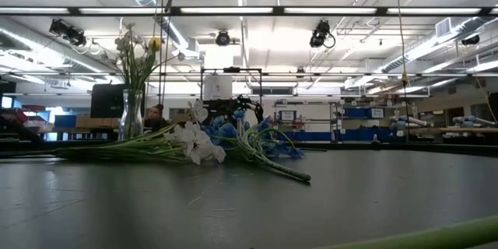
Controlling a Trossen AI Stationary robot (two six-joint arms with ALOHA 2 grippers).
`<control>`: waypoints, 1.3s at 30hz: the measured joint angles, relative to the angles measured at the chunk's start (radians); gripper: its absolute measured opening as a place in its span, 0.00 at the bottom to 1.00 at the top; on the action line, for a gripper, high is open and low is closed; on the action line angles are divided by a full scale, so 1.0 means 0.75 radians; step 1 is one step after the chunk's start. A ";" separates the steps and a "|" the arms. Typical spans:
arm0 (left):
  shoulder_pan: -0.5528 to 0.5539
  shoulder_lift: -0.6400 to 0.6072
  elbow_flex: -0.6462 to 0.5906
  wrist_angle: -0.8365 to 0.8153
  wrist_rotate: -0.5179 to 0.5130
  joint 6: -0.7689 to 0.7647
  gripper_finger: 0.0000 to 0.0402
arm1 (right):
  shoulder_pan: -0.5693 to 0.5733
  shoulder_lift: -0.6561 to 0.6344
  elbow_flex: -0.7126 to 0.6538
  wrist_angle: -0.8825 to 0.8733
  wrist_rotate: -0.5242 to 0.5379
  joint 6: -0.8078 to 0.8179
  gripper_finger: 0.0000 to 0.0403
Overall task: Sort flowers into vase by color
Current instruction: Put the yellow flower into the transparent vase
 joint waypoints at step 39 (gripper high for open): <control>0.208 0.002 -0.001 0.123 0.700 -0.075 0.39 | -0.047 -0.003 -0.001 -0.137 -0.625 -0.261 0.03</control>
